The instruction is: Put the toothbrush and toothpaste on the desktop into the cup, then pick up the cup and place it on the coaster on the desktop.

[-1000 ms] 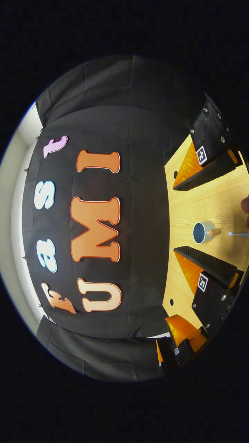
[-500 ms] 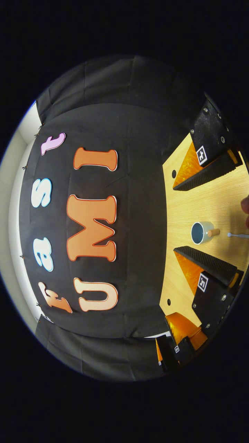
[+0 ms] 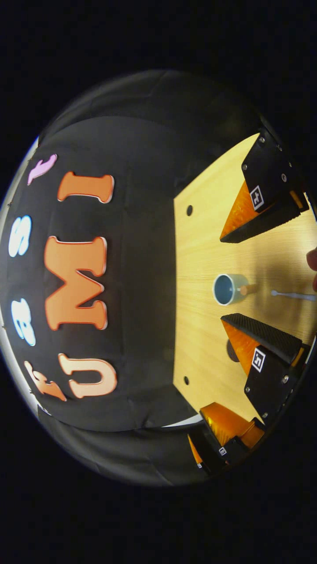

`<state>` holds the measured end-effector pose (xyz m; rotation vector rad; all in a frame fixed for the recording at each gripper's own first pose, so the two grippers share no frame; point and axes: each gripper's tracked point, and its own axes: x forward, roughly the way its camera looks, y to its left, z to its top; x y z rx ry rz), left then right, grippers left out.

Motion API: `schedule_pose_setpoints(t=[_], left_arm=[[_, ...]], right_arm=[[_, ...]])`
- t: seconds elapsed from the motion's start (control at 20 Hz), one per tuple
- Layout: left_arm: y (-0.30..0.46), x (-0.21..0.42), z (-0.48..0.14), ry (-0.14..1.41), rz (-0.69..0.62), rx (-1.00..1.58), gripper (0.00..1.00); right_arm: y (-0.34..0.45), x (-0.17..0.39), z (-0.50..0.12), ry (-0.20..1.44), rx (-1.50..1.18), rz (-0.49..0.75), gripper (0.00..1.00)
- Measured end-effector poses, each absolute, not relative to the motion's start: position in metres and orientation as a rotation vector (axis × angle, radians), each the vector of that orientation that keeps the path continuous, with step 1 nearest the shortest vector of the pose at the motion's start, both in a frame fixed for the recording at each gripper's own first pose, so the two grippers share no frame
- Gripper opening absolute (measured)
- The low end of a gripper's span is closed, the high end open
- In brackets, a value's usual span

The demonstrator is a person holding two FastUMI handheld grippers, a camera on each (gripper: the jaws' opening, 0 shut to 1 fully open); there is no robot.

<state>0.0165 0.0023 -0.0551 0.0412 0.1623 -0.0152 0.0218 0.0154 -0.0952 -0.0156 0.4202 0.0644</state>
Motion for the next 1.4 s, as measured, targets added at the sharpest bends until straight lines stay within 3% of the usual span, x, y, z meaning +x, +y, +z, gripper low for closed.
schedule_pose_setpoints(t=[0.3,0.65,1.1,1.2,1.25,1.4], left_arm=[[0.018,0.004,-0.114,0.340,-0.017,0.010,0.98],[0.021,-0.006,-0.138,0.428,-0.035,0.019,0.98],[0.035,-0.001,-0.148,0.463,-0.010,0.001,0.98],[0.039,-0.002,-0.155,0.484,-0.003,-0.001,0.98],[0.040,-0.002,-0.159,0.498,-0.001,-0.002,0.98],[0.037,-0.006,-0.175,0.561,-0.015,0.000,0.98]], right_arm=[[0.023,-0.007,-0.171,0.810,-0.026,0.095,0.97],[0.019,-0.025,-0.195,1.158,-0.042,0.113,0.97],[0.028,-0.028,-0.255,1.393,-0.027,0.070,0.95],[0.030,-0.027,-0.262,1.412,-0.013,0.060,0.86],[0.030,-0.026,-0.266,1.419,-0.011,0.054,0.90],[0.030,-0.025,-0.273,1.433,-0.009,0.042,0.83]])
